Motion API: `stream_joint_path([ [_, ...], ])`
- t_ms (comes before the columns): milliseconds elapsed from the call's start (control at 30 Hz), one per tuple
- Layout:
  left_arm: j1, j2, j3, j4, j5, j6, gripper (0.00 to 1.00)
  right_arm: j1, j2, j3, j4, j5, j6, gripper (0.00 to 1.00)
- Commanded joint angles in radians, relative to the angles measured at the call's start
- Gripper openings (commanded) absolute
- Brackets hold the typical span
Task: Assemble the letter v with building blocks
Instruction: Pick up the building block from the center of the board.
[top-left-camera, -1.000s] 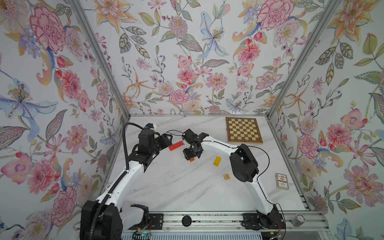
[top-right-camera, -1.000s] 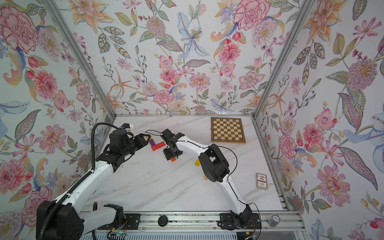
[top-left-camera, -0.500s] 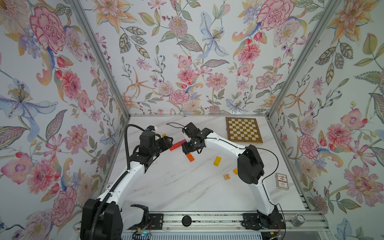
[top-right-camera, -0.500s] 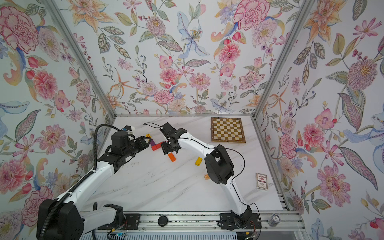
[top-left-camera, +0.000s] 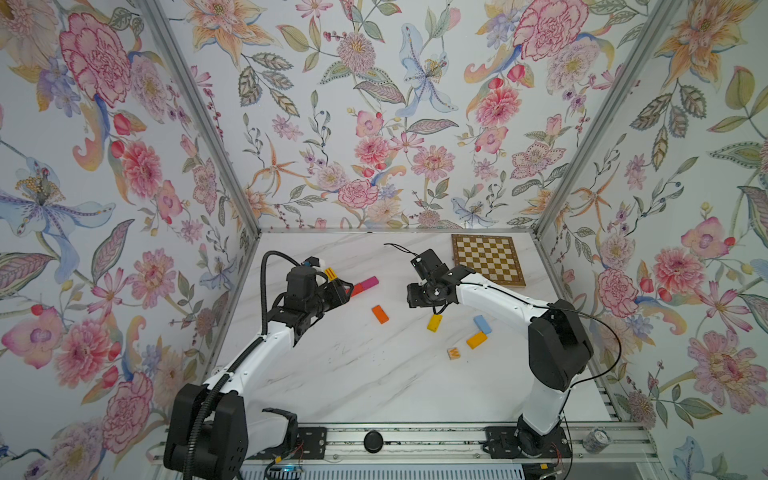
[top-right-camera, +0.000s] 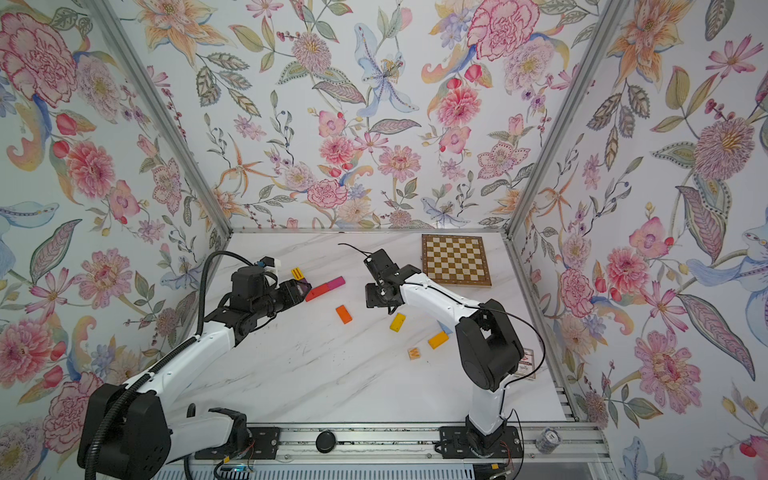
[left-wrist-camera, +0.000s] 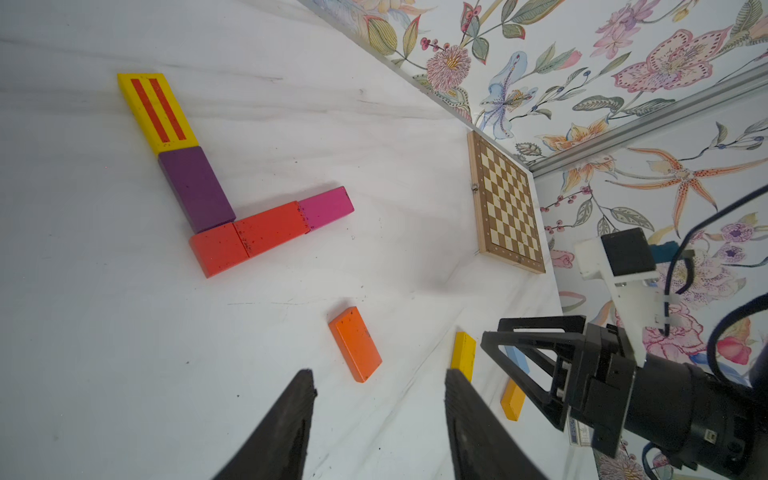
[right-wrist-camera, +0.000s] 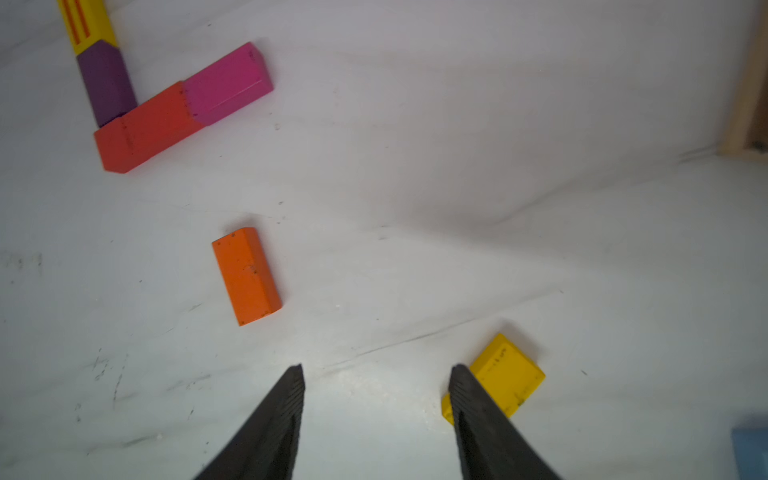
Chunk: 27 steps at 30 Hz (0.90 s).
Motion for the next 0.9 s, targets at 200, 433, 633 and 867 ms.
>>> stream_joint_path([
  [200, -0.019, 0.048, 0.005, 0.018, 0.023, 0.029, 0.54, -0.046, -0.012, -0.126, 0.060, 0.113, 0.167, 0.58],
  [433, -0.022, 0.065, 0.013, 0.013, 0.021, 0.033, 0.53, -0.039, 0.012, -0.164, 0.056, 0.126, 0.230, 0.57],
  [633, -0.022, 0.084, 0.027, 0.002, 0.024, 0.039, 0.53, -0.018, 0.024, -0.190, 0.059, 0.113, 0.266, 0.58],
  [867, -0.031, 0.099, 0.038, 0.001, 0.023, 0.038, 0.53, 0.000, 0.038, -0.211, 0.054, 0.093, 0.297, 0.58],
])
